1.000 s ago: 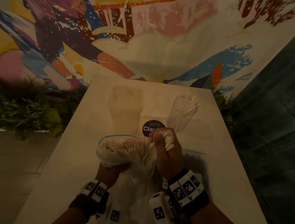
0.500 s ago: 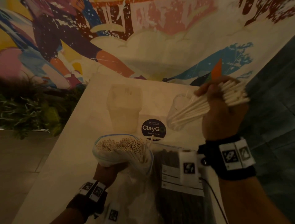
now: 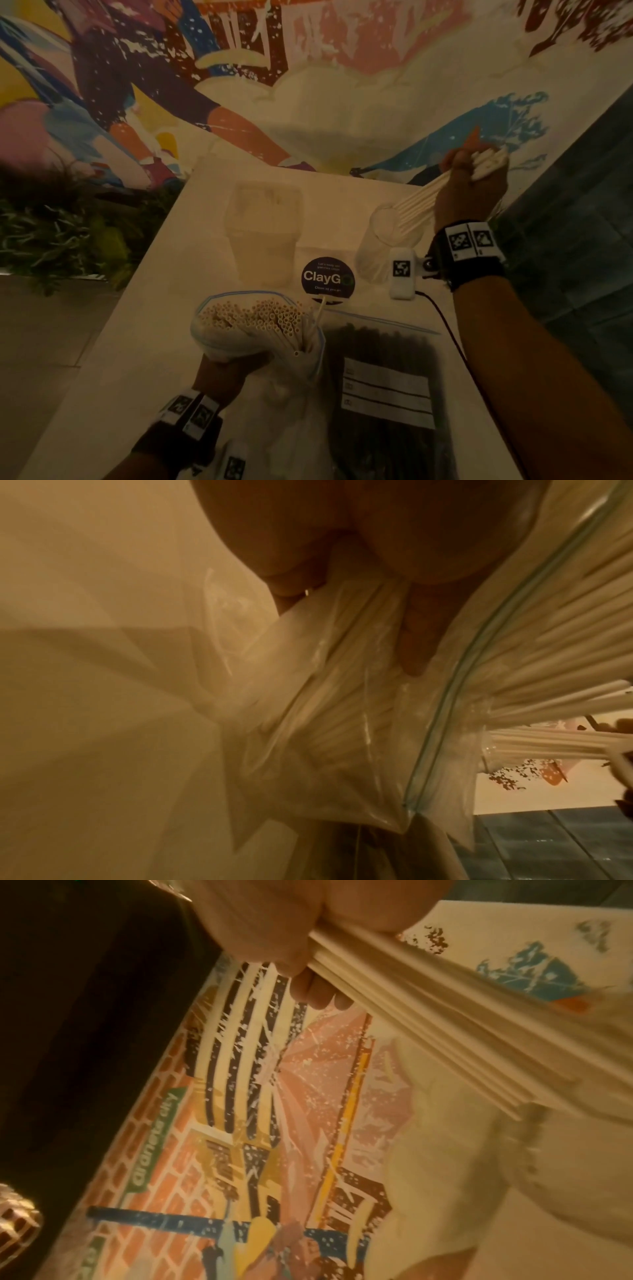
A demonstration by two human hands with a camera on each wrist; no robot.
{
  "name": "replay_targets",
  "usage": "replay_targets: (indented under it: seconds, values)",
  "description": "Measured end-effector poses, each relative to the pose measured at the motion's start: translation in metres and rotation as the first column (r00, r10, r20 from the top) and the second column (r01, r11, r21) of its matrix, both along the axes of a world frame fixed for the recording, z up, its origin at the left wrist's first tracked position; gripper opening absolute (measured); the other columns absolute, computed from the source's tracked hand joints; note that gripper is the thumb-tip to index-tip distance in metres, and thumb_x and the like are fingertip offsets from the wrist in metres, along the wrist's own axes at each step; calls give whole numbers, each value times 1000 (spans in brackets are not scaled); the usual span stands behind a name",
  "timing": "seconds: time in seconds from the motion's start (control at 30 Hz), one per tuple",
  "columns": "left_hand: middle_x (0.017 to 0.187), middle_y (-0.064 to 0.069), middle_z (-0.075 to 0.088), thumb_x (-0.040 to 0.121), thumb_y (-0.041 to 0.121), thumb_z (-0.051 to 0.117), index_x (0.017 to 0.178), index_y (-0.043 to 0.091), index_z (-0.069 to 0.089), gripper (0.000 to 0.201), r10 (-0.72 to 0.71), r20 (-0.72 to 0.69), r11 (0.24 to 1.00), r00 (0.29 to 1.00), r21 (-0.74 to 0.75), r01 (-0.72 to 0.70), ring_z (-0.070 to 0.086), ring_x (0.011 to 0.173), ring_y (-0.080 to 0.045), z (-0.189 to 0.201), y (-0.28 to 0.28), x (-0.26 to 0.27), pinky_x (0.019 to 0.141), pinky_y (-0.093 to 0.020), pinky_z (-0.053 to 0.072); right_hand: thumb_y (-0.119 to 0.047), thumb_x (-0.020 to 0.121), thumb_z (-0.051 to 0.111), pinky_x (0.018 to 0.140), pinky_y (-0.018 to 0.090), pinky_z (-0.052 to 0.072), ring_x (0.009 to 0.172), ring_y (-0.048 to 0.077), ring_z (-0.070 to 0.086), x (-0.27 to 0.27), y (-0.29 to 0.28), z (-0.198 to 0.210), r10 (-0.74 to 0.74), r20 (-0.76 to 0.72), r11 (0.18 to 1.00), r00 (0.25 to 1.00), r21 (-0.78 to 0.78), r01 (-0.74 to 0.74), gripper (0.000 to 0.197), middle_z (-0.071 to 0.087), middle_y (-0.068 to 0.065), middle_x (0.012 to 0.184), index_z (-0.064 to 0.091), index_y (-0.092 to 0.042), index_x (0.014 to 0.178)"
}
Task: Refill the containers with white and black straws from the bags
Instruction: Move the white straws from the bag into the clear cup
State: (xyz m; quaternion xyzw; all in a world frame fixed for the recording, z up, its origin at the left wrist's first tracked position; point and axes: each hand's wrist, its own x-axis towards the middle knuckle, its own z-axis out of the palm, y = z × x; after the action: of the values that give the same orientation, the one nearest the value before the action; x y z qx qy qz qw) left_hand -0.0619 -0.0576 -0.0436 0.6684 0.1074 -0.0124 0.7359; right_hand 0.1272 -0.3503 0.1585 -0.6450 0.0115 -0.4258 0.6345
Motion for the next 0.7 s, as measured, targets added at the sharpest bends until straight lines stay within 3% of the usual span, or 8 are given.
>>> replay_targets:
  seconds: [0.07,0.13,0.2,0.3,0.37,0.43,0.53,0.7]
  values:
    - [90,16,74,35,39,85,84,37,74,50,14,2,1000,1000,-7,-14,69,87,-11,0,0,0,71,-37,58,5,89,47,66,13,49,59,-4,56,3,5,-18,-17,-138,999,990,-50,10,16,55,13,76,48,-10,84]
    - [85,15,75,40,36,84,81,43,73,44,30,-14,1000,999,8,-30,66,93,-19,0,0,0,77,-43,54,-6,82,55,76,32,55,68,5,62,7,8,-40,-4,-268,998,963,-69,-15,15,60,9,78,53,-21,78]
    - [89,11,72,37,40,86,82,47,72,48,40,-8,999,999,12,-40,62,98,-24,0,-2,-2,84,-49,51,-17,77,60,81,45,53,78,20,63,13,6,-59,-18,-355,990,935,-138,-33,5,63,4,80,62,-16,81]
    - [96,9,71,27,64,86,87,49,72,63,43,6,999,999,-31,-42,61,101,-22,0,-4,-4,87,-49,49,-24,84,67,81,36,50,88,25,62,11,8,-64,-88,-392,975,916,-222,-1,21,66,8,89,66,-5,94]
    - [95,8,74,31,56,87,87,50,71,58,43,12,999,999,-14,-42,61,104,-27,-2,-4,-4,88,-52,50,-26,88,63,77,30,44,92,29,62,11,4,-67,-183,-381,942,906,-331,51,23,69,14,95,66,-4,97]
    - [93,6,74,38,42,84,85,45,73,49,53,3,999,999,-6,-53,62,103,-31,-3,-4,-5,87,-55,51,-30,91,58,82,35,48,94,31,62,11,1,-70,-251,-396,915,883,-394,84,25,69,13,98,66,-8,100]
    - [89,6,75,37,38,82,91,29,70,57,80,-12,997,997,-21,-81,63,101,-33,-6,-3,-4,83,-53,53,-47,89,48,84,49,49,94,34,61,9,-6,-72,-332,-410,897,850,-415,150,39,67,12,98,63,-13,101]
    - [92,20,73,34,44,86,84,49,72,53,53,-2,999,999,1,-53,65,95,-18,-7,-1,-3,82,-48,53,-48,89,43,89,46,44,106,37,55,-1,-15,-72,-528,-435,749,729,-644,158,47,64,17,110,66,-8,101]
